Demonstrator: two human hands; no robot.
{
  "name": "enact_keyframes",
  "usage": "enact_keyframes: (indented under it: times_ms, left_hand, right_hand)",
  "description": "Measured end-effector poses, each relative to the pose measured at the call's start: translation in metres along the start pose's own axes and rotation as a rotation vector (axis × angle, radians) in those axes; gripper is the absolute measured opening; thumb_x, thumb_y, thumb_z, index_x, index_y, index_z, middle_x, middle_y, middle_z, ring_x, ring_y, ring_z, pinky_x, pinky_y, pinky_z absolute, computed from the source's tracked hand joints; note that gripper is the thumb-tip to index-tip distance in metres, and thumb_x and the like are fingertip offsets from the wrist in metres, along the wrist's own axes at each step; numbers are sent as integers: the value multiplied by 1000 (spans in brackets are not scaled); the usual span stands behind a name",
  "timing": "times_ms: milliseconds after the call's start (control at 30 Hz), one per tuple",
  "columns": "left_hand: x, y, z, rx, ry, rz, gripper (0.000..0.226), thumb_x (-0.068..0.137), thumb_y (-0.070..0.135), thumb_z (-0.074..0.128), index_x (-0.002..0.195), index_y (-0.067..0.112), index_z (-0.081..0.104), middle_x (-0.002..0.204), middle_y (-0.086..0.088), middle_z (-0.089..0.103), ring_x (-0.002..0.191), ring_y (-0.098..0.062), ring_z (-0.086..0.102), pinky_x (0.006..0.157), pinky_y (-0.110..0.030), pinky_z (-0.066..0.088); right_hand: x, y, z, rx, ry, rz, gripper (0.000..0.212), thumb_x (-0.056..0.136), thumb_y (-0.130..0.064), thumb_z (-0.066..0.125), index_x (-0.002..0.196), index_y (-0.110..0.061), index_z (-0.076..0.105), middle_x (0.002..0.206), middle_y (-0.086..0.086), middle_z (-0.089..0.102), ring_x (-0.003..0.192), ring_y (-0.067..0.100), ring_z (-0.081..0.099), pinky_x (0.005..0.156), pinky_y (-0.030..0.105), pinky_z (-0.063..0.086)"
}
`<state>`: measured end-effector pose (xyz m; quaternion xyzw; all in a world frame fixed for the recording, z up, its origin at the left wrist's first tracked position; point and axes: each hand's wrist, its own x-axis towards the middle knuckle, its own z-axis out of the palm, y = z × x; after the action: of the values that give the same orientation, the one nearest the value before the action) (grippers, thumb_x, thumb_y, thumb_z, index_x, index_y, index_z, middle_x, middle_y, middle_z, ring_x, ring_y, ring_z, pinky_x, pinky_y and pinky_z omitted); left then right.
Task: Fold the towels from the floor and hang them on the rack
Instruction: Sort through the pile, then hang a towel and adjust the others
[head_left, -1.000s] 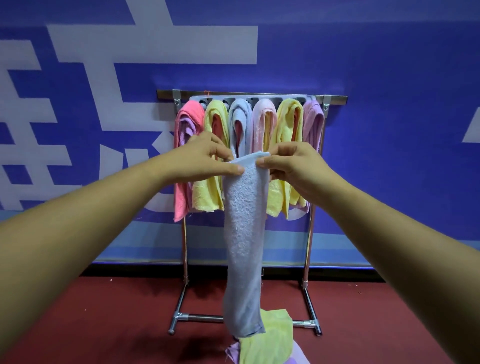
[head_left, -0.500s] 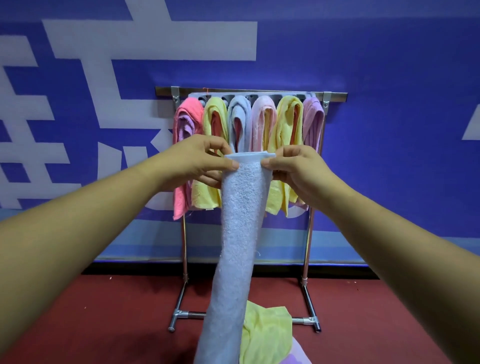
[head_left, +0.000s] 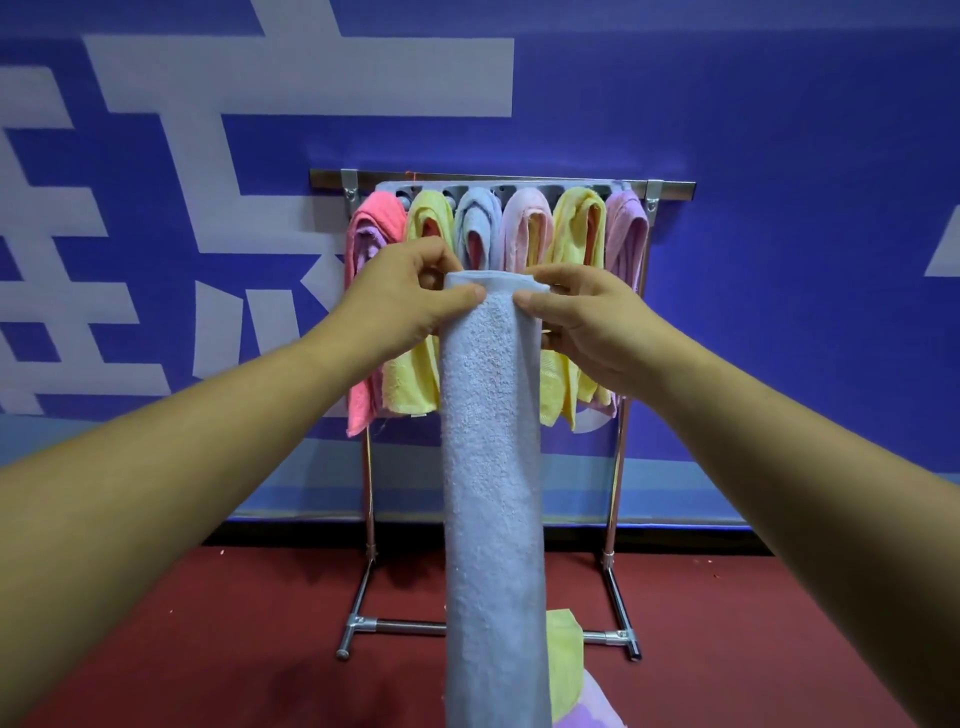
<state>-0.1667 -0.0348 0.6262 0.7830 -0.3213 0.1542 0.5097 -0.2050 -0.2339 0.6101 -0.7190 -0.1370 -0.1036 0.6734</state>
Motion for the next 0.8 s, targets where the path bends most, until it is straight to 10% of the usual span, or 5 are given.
enact_keyframes:
  times_ms: [200, 333, 433, 533, 800]
  left_hand:
    - [-1, 4, -3, 57, -176, -54, 15, 83, 20, 77, 86, 11, 65, 77, -2, 67, 73, -9, 64, 68, -22, 54]
    - [1, 13, -11, -429, -252, -137, 10, 81, 12, 72, 80, 12, 61, 81, -1, 69, 78, -12, 68, 70, -22, 56]
    - [-5, 4, -6, 7, -359, -128, 16, 83, 17, 76, 81, 8, 63, 67, 4, 63, 61, -2, 57, 57, -15, 46]
    - [-10, -12, 2, 101, -284, -101, 19, 82, 17, 79, 83, 6, 63, 70, -6, 62, 63, -6, 56, 59, -13, 46]
    - [-5, -20, 8, -67, -86, 9, 16, 80, 27, 79, 85, 23, 64, 86, -7, 71, 82, -20, 67, 84, -40, 54]
  right_hand:
    - [-5, -15, -9, -372, -58, -32, 6, 91, -14, 71, 89, -8, 72, 80, -1, 75, 83, 15, 71, 83, 33, 57]
    - [-5, -35, -14, 36, -193, 12, 29, 94, -9, 61, 118, 6, 65, 111, 14, 71, 104, 25, 67, 96, 38, 52]
    - [-5, -12, -9, -258, -159, 111, 24, 94, -13, 64, 111, 4, 68, 102, 12, 73, 102, 30, 69, 87, 37, 58]
    - [-6, 11, -7, -345, 19, 51, 7, 91, -13, 72, 90, -6, 72, 84, 4, 72, 88, 20, 71, 78, 33, 59]
    - [-2, -2, 0, -115, 69, 24, 24, 94, -7, 65, 113, 7, 66, 114, 23, 71, 103, 31, 71, 91, 43, 58]
